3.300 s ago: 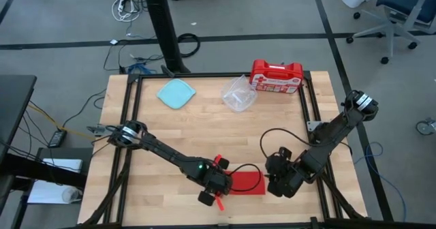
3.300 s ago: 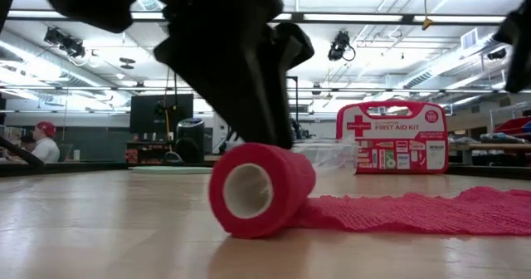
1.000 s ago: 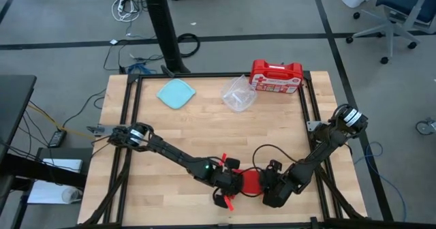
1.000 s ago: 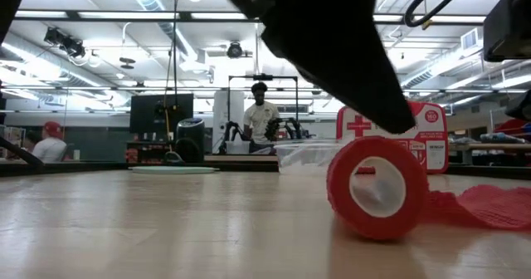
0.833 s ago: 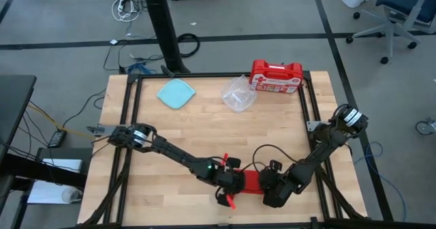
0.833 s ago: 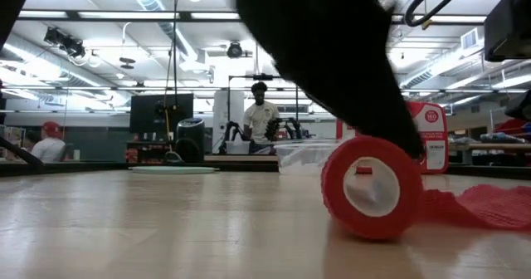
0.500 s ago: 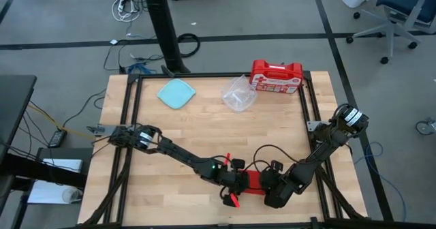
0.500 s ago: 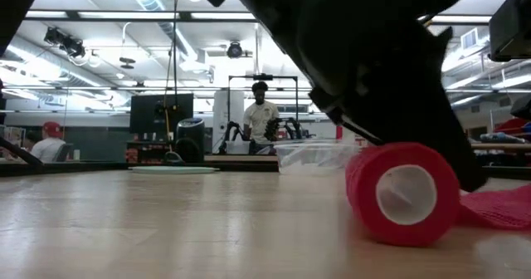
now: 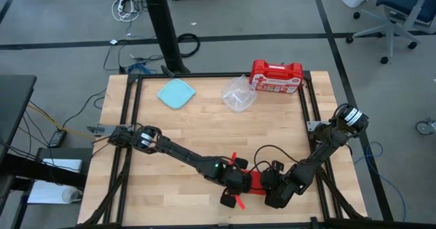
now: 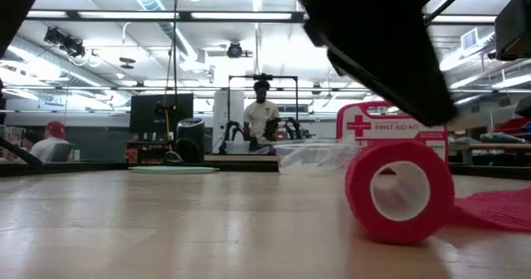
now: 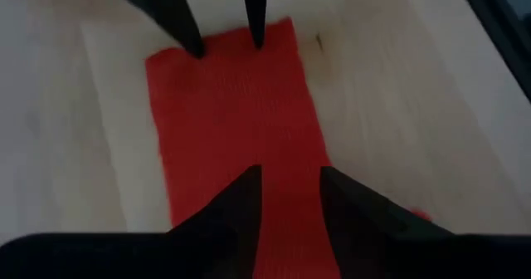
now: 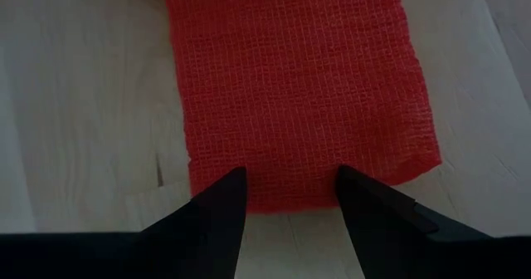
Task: Roll bandage
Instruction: Roll the red bandage
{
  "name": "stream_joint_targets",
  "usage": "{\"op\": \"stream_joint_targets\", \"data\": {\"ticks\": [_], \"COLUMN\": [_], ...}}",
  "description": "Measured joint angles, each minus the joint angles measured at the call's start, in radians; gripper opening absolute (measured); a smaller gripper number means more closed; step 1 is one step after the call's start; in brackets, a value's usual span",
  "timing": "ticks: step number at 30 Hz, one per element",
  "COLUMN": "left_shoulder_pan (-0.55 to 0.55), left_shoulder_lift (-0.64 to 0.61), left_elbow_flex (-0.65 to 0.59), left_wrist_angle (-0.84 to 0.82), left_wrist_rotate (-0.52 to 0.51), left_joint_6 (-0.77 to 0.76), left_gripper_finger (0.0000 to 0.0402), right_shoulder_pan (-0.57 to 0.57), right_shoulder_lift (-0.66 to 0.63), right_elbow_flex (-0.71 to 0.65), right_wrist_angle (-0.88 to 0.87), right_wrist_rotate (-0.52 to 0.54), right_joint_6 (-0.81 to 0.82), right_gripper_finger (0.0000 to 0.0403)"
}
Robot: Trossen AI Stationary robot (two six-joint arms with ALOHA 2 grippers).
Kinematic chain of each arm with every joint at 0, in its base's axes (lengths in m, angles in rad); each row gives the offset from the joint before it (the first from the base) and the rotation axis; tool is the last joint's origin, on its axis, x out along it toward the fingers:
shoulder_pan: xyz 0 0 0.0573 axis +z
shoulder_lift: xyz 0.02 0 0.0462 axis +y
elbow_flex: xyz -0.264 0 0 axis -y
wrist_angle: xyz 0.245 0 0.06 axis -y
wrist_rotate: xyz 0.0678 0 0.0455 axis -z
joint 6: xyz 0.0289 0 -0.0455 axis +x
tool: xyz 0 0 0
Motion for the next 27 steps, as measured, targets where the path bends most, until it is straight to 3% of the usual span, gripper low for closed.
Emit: {"op": "stream_joint_targets", "data": {"ticks": [6, 10, 27], "left_shoulder_pan": [-0.001, -0.001, 0.006], "left_shoulder_lift": [-0.001, -0.002, 0.010], "left_elbow_flex": [0.062, 0.060, -0.120], "left_wrist_angle": [-0.207, -0.255, 0.266], "left_wrist_rotate": [0.000, 0.000, 0.026], "left_joint_6": [0.008, 0.010, 0.014], "left_gripper_finger": [0.0127, 0.0127, 0.0127], "right_shoulder_pan": [0.000, 0.000, -0.004], "right_shoulder_lift": [0.000, 0.000, -0.001], "right_elbow_flex": [0.000, 0.000, 0.000], "right_wrist_angle": [0.000, 0.000, -0.002], "right_wrist_rotate": [0.008, 0.011, 0.017], "right_joint_6": [-0.002, -0.007, -0.011], "right_gripper_finger": [0.0191, 0.0191, 0.0191]}}
